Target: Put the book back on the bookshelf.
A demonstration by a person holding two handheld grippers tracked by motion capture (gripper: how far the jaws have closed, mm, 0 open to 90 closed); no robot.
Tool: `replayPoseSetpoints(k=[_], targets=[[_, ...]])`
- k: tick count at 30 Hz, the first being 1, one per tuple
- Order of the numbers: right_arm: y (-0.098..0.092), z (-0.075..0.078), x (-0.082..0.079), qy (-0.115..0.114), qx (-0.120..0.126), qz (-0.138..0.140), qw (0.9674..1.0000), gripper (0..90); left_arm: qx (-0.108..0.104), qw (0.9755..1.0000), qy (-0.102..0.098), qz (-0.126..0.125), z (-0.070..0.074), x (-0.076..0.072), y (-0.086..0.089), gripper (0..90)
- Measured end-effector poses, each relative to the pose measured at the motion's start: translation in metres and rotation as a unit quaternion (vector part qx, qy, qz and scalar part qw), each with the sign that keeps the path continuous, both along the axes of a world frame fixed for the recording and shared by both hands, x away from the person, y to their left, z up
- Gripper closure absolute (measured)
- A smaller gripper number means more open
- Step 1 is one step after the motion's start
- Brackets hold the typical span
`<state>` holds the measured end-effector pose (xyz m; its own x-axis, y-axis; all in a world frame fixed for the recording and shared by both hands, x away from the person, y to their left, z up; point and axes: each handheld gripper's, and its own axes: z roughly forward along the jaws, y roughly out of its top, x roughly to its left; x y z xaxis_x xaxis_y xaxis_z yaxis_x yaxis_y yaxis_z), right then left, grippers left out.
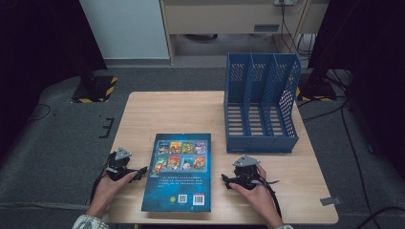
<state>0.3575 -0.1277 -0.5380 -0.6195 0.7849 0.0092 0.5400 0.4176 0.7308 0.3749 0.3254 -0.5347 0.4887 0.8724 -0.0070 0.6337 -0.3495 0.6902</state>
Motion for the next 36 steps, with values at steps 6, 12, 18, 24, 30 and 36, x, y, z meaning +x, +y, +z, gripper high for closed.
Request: replayPoseSetpoints(k=[6, 12, 18, 24, 30, 36], targets=[[-0.001, 0.000, 0.001, 0.010, 0.011, 0.013, 0.9998, 10.8, -0.024, 0.9997, -0.008, -0.002, 0.008, -0.002, 0.003, 3.6], [-0.002, 0.011, -0.004, 0.004, 0.044, 0.015, 0.9989, 14.6, -0.062, 0.9978, -0.025, 0.001, 0.028, -0.019, 0.002, 7.5], [0.015, 0.038, -0.016, -0.012, 0.101, 0.061, 0.9930, 13.2, -0.076, 0.9953, -0.047, -0.035, 0.047, -0.041, -0.024, 8.5], [0.042, 0.043, -0.017, 0.006, 0.128, 0.110, 0.9856, 11.0, -0.063, 0.9956, -0.031, -0.062, 0.042, -0.044, -0.042, 8.6], [0.050, 0.032, -0.005, 0.034, 0.138, 0.106, 0.9842, 9.5, -0.053, 0.9955, -0.021, -0.075, 0.037, -0.045, -0.051, 7.6], [0.054, 0.026, 0.004, 0.052, 0.146, 0.105, 0.9822, 9.0, -0.058, 0.9950, -0.010, -0.080, 0.033, -0.041, -0.056, 5.9]])
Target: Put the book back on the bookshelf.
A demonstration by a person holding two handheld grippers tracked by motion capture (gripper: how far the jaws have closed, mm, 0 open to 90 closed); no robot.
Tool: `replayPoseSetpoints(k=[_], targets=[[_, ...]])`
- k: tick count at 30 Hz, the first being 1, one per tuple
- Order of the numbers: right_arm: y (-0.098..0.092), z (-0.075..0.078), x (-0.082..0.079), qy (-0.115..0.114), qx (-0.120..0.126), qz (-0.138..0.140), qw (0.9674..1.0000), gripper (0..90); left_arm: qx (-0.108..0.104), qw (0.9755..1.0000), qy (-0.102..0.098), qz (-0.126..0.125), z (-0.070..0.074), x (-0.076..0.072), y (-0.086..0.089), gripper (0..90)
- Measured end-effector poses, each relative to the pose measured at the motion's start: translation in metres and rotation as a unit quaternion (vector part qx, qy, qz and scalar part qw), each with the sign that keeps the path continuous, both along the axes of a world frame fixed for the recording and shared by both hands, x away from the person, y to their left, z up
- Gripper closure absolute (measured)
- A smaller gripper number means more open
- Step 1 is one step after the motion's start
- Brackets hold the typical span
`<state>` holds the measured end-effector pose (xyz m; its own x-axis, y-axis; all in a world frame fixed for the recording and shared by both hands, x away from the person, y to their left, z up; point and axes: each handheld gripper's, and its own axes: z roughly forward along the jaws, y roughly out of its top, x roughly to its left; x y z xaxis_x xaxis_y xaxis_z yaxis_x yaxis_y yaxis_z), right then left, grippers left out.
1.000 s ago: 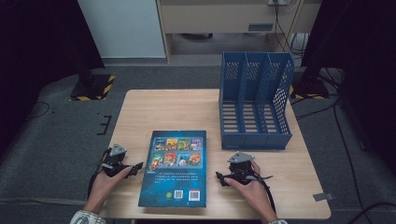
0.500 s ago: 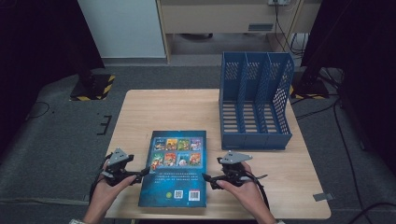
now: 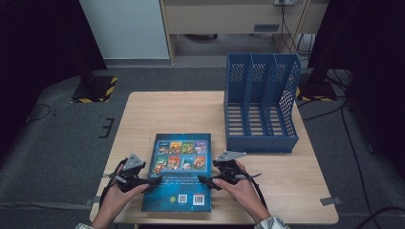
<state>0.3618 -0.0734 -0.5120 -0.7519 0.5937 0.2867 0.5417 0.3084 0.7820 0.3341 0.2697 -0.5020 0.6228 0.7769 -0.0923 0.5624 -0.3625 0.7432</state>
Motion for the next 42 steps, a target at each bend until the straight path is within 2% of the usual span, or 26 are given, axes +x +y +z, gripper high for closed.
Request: replayPoseSetpoints(k=[5, 6, 16, 21, 24, 29, 33, 39, 42], targets=[[0.003, -0.008, 0.007, 0.006, -0.004, 0.002, 1.0000, 8.1, -0.013, 0.9998, 0.011, -0.011, -0.002, 0.001, -0.002, 8.7], [0.003, -0.009, 0.008, 0.011, 0.002, 0.002, 0.9999, 8.4, -0.025, 0.9993, 0.019, -0.019, -0.002, 0.002, -0.003, 11.0], [0.012, -0.015, 0.019, 0.023, 0.025, 0.007, 0.9994, 8.3, -0.025, 0.9993, 0.020, -0.021, -0.003, 0.002, -0.002, 11.5], [0.012, -0.013, 0.020, 0.024, 0.030, -0.006, 0.9992, 13.7, -0.031, 0.9990, 0.022, -0.023, -0.004, 0.002, -0.001, 11.1], [0.009, -0.009, 0.020, 0.018, 0.040, -0.010, 0.9990, 17.0, -0.043, 0.9983, 0.033, -0.023, -0.007, 0.004, -0.001, 6.1], [0.010, -0.004, 0.020, 0.015, 0.035, -0.006, 0.9993, 17.3, -0.060, 0.9967, 0.050, -0.023, -0.012, 0.009, 0.002, 1.3], [0.010, -0.006, 0.021, 0.019, 0.030, -0.005, 0.9993, 17.3, -0.082, 0.9934, 0.075, -0.027, -0.016, 0.014, 0.004, 0.0], [0.011, -0.004, 0.022, 0.014, 0.034, -0.010, 0.9993, 19.2, -0.079, 0.9931, 0.082, -0.028, -0.015, 0.015, 0.004, 0.0], [0.013, 0.000, 0.023, 0.015, 0.041, -0.010, 0.9990, 20.7, -0.084, 0.9917, 0.093, -0.032, -0.014, 0.016, 0.005, 0.0]])
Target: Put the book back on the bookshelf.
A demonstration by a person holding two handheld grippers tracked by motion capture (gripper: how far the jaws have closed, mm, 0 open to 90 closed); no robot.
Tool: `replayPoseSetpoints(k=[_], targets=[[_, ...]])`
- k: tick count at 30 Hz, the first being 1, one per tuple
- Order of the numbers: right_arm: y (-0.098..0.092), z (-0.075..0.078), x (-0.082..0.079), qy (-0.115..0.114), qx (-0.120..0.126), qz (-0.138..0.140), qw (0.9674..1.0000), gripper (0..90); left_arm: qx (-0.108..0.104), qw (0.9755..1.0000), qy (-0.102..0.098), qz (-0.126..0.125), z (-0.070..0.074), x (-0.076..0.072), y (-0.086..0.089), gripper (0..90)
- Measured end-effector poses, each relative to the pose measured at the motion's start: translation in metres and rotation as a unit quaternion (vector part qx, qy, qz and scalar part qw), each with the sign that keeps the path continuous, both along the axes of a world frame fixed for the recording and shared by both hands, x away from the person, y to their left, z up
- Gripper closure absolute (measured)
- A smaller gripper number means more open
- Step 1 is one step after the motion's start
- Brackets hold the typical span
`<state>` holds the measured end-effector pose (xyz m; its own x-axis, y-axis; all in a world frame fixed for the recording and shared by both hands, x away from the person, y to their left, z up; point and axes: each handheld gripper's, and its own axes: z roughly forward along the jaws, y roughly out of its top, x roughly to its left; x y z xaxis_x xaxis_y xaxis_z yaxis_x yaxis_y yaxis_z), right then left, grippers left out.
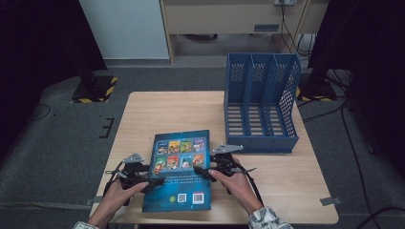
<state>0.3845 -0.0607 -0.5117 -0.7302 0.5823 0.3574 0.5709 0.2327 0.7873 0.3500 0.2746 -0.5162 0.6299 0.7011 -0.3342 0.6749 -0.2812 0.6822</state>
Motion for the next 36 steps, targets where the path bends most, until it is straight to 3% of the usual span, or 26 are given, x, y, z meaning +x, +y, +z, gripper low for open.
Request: replayPoseSetpoints(k=[8, 15, 18, 19, 20, 22, 29, 36], targets=[[0.005, 0.013, 0.005, 0.006, 0.010, 0.016, 0.9998, 21.9, -0.011, 0.9999, 0.009, -0.005, 0.001, 0.000, 0.001, 0.0], [0.010, 0.023, 0.009, 0.017, 0.018, 0.032, 0.9992, 22.0, -0.012, 0.9999, 0.004, -0.009, 0.004, 0.000, 0.002, 0.0], [0.014, 0.024, 0.009, 0.022, 0.013, 0.038, 0.9989, 21.6, -0.010, 0.9999, -0.004, -0.012, 0.006, -0.001, 0.000, 0.0], [0.020, 0.024, 0.009, 0.022, -0.001, 0.044, 0.9988, 18.8, -0.002, 0.9999, -0.011, -0.012, 0.008, -0.002, -0.001, 0.0], [0.021, 0.024, 0.009, 0.020, -0.001, 0.042, 0.9989, 19.1, -0.001, 0.9996, -0.022, -0.015, 0.008, -0.003, -0.001, 1.3], [0.021, 0.025, 0.011, 0.027, 0.009, 0.040, 0.9988, 20.2, -0.003, 0.9997, -0.020, -0.011, 0.010, -0.004, -0.001, 1.6], [0.022, 0.027, 0.013, 0.026, 0.001, 0.030, 0.9992, 28.4, 0.001, 0.9996, -0.024, -0.012, 0.011, -0.004, -0.001, 1.6], [0.024, 0.034, 0.012, 0.018, 0.002, 0.037, 0.9991, 26.4, -0.006, 0.9996, -0.027, -0.008, 0.013, -0.005, 0.000, 1.8]])
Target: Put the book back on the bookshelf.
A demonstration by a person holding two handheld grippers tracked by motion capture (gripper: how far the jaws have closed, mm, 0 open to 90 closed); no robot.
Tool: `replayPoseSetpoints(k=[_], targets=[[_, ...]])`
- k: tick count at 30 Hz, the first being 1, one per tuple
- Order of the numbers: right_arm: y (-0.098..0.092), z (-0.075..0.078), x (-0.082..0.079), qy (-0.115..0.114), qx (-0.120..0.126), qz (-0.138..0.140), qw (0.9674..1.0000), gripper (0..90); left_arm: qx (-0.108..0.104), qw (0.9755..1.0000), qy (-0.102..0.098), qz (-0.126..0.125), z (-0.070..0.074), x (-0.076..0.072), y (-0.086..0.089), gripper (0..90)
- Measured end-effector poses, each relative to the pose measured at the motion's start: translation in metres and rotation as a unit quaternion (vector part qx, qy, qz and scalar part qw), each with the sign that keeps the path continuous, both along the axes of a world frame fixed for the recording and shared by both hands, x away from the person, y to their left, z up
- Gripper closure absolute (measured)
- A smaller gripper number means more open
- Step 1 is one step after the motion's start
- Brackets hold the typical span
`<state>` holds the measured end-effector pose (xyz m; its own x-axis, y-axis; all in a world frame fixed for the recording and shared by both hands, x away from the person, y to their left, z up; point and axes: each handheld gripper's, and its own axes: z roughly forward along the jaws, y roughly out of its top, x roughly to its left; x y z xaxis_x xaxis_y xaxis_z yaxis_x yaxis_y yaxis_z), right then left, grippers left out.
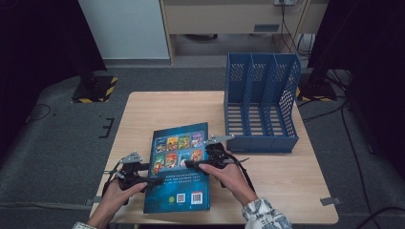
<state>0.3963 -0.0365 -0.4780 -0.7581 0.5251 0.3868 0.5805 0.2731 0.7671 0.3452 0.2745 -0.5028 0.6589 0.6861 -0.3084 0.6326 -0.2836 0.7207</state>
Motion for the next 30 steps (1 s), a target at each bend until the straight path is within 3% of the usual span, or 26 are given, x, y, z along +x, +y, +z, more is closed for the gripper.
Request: replayPoseSetpoints(k=[11, 16, 22, 30], targets=[[-0.002, 0.012, 0.002, -0.006, 0.014, 0.001, 0.9999, 37.8, 0.002, 0.9997, -0.023, 0.003, 0.008, -0.002, 0.000, 3.2], [-0.002, 0.016, 0.003, -0.009, 0.011, 0.000, 0.9999, 40.4, -0.001, 0.9995, -0.030, 0.007, 0.011, -0.002, 0.000, 4.3], [-0.002, 0.021, 0.005, -0.007, 0.024, 0.004, 0.9997, 43.8, -0.004, 0.9990, -0.044, 0.011, 0.017, -0.002, 0.002, 6.4], [0.001, 0.034, 0.008, -0.023, 0.029, 0.009, 0.9993, 45.9, -0.009, 0.9977, -0.064, 0.018, 0.026, 0.001, 0.003, 9.1]])
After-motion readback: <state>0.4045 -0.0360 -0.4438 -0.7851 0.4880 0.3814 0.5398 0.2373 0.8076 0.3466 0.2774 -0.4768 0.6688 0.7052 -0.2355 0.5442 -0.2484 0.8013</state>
